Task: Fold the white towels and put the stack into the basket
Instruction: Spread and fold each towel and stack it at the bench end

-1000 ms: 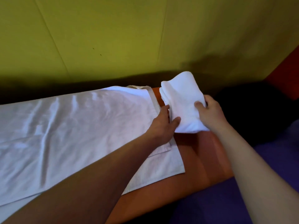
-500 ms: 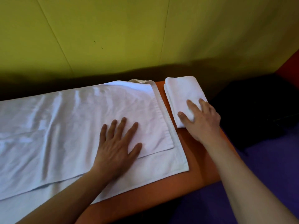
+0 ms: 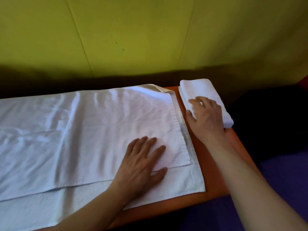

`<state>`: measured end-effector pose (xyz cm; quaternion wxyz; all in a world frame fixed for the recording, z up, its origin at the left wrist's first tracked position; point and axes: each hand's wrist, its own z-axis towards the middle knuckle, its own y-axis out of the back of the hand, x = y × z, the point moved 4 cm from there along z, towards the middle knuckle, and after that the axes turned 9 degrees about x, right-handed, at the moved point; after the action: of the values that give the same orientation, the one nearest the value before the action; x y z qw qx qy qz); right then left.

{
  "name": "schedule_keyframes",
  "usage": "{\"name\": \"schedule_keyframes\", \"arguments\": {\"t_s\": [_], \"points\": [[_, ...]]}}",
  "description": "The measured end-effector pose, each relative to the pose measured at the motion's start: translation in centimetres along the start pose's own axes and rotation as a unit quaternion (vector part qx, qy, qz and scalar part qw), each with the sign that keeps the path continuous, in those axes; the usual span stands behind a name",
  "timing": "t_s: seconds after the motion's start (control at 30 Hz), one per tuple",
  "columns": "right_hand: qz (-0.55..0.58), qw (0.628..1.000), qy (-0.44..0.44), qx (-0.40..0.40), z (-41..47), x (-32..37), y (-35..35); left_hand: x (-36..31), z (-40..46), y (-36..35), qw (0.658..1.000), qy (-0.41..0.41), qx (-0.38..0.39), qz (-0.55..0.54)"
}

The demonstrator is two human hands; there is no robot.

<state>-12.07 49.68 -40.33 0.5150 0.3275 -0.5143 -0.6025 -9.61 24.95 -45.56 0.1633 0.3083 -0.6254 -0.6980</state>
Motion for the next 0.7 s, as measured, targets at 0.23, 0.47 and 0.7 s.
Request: {"name": "schedule_keyframes", "arguments": {"t_s": [0.23, 0.47, 0.7], "points": [[0.010, 0.996, -0.006, 0.085, 4.9, 4.8, -3.0, -1.7, 0.4, 0.7, 0.997, -0.023, -0.068, 0.014], [0.268, 0.941, -0.156, 0.137, 9.3, 5.5, -4.5, -0.5, 0.5, 1.7, 0.997, -0.035, -0.049, -0.053], [0.590, 0.742, -0.256, 0.190, 7.8, 7.0, -1.8, -1.2, -2.0, 5.2, 0.959, 0.060, -0.067, -0.269]]}}
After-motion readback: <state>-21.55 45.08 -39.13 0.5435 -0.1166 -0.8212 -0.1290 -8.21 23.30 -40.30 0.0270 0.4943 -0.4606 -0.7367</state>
